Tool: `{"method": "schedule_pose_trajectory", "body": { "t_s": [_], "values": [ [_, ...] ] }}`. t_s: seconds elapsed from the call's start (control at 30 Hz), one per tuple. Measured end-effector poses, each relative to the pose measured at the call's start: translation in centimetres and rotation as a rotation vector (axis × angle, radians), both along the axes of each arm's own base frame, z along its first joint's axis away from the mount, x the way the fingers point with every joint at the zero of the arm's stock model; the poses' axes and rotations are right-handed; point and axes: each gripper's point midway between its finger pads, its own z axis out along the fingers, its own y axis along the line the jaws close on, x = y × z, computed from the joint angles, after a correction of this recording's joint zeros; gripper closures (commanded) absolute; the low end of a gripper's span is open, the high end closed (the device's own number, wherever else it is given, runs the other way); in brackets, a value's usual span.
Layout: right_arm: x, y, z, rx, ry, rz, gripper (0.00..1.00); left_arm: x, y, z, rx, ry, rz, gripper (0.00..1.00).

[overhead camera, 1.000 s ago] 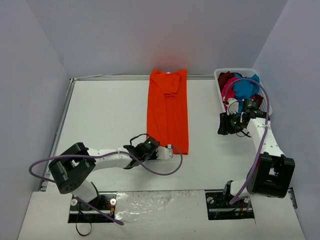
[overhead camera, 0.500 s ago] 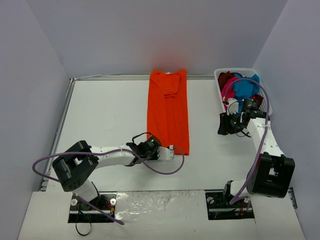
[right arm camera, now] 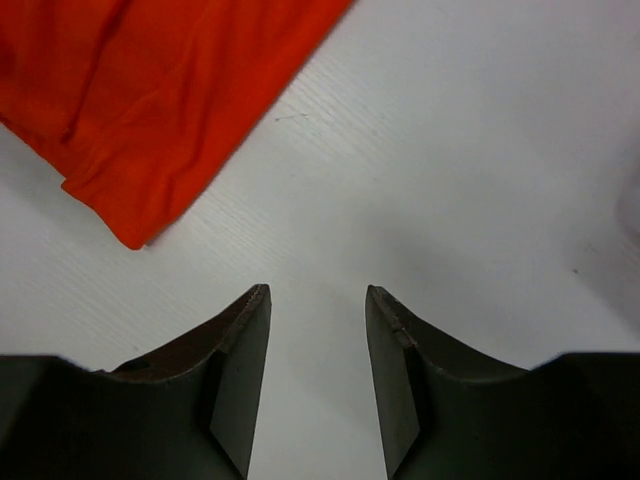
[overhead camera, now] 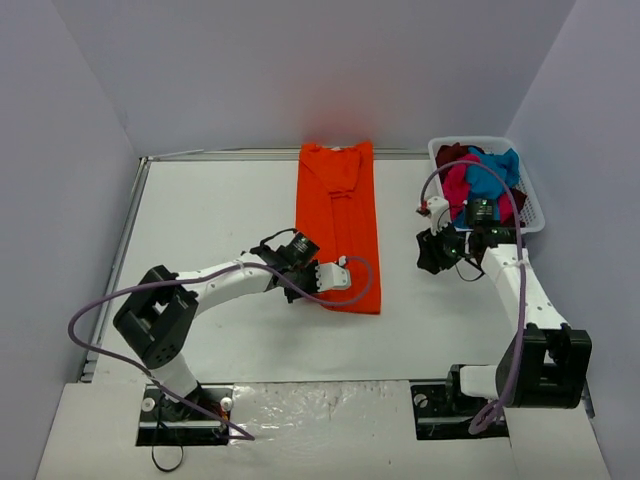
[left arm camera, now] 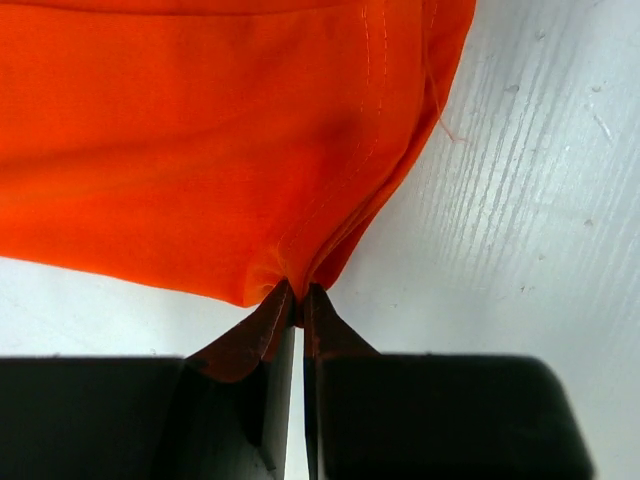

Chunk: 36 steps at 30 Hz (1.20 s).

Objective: Fold and stack the t-shirts
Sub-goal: Grab the bottom of the folded rectangular tshirt with both arms

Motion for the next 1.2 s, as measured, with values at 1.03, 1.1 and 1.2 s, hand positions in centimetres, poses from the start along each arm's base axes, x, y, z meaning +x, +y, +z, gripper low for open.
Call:
{"method": "schedule_pose_trajectory", "body": {
  "t_s": [1.03, 1.1, 1.2],
  "values": [
    [-9.1, 13.3, -7.0, -0.096, -0.203, 0.847, 0.71, -0.8, 2.2, -2.0, -0.1, 0.424, 0.141, 0.98],
    [-9.2, 13.4, -7.5, -0.106, -0.192, 0.855, 0.71, -0.8, 2.2, -2.0, -0.105, 0.43, 0.142, 0.98],
    [-9.4, 13.4, -8.2, -0.122, -0.173, 0.864, 0.7, -0.8, 2.2, -1.9, -0.113, 0.435, 0.144, 0.98]
  ]
}}
